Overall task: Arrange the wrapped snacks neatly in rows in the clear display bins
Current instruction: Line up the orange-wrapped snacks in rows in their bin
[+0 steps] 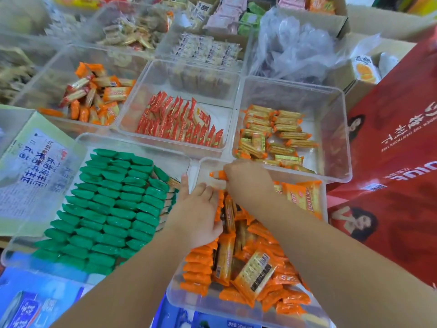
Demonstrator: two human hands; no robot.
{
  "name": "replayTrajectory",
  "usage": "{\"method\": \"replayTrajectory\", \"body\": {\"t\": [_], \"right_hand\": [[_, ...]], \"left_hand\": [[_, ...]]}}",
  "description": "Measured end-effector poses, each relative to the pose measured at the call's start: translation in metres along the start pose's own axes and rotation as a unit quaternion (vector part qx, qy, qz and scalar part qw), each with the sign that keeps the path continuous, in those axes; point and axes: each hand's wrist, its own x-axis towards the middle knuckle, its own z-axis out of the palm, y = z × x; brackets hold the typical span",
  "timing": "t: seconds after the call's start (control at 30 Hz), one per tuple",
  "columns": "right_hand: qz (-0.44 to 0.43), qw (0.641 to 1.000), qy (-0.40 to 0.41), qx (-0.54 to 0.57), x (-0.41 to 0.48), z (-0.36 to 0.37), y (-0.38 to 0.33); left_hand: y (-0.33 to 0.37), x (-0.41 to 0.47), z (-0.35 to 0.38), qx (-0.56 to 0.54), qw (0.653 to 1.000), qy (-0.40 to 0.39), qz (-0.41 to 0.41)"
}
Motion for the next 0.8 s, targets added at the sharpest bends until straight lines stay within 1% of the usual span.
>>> {"method": "replayTrajectory", "body": {"t": [0.1, 0.13, 0.17, 0.2, 0.23, 0.27, 0.3, 0.33, 0.37, 0.5, 0.53, 0.63, 0.7, 0.73, 0.77, 0.8], "right_hand": [[-0.024, 0.996, -0.08, -0.039, 0.015, 0.022, -0.01], [-0.032, 0.994, -0.099, -0.035, 0.019, 0.029, -0.01], [-0.038, 0.992, -0.114, -0.024, 0.022, 0.034, -0.009], [-0.044, 0.991, -0.128, -0.005, 0.026, 0.037, -0.007], [-0.059, 0.989, -0.139, 0.009, 0.031, 0.039, -0.005], [-0.074, 0.985, -0.155, 0.008, 0.035, 0.04, -0.002], [-0.103, 0.979, -0.176, 0.003, 0.038, 0.041, -0.001], [-0.128, 0.971, -0.199, -0.016, 0.04, 0.041, -0.001], [-0.133, 0.968, -0.211, -0.027, 0.042, 0.041, -0.001], [-0.062, 0.958, -0.279, -0.017, 0.048, 0.037, -0.013], [-0.067, 0.957, -0.28, -0.038, 0.049, 0.037, -0.015], [-0.051, 0.959, -0.278, -0.03, 0.056, 0.04, -0.017], [-0.023, 0.958, -0.284, -0.02, 0.057, 0.04, -0.019], [-0.002, 0.958, -0.287, 0.009, 0.057, 0.039, -0.019], [-0.018, 0.958, -0.286, -0.001, 0.056, 0.038, -0.018], [-0.021, 0.959, -0.282, 0.017, 0.055, 0.037, -0.017]], "left_hand": [[0.0, -0.004, -0.005, -0.02, 1.0, 0.017, -0.002], [0.0, -0.007, -0.006, -0.032, 0.999, 0.043, 0.001], [0.0, -0.012, -0.006, -0.044, 0.995, 0.087, 0.0], [0.0, -0.017, -0.005, -0.062, 0.989, 0.135, -0.016], [0.0, -0.023, -0.004, -0.089, 0.979, 0.176, -0.051], [0.0, -0.031, -0.002, -0.121, 0.968, 0.199, -0.095], [0.002, -0.041, 0.0, -0.151, 0.958, 0.204, -0.137], [0.004, -0.051, 0.004, -0.17, 0.95, 0.199, -0.168], [0.008, -0.062, 0.008, -0.179, 0.948, 0.188, -0.185], [0.022, -0.097, 0.024, -0.179, 0.959, 0.117, -0.188], [0.024, -0.101, 0.026, -0.177, 0.96, 0.108, -0.186], [0.024, -0.105, 0.029, -0.184, 0.959, 0.103, -0.19], [0.024, -0.103, 0.03, -0.183, 0.96, 0.102, -0.187], [0.024, -0.102, 0.031, -0.18, 0.961, 0.101, -0.185], [0.023, -0.102, 0.032, -0.177, 0.962, 0.1, -0.184], [0.023, -0.102, 0.032, -0.175, 0.962, 0.098, -0.185]]}}
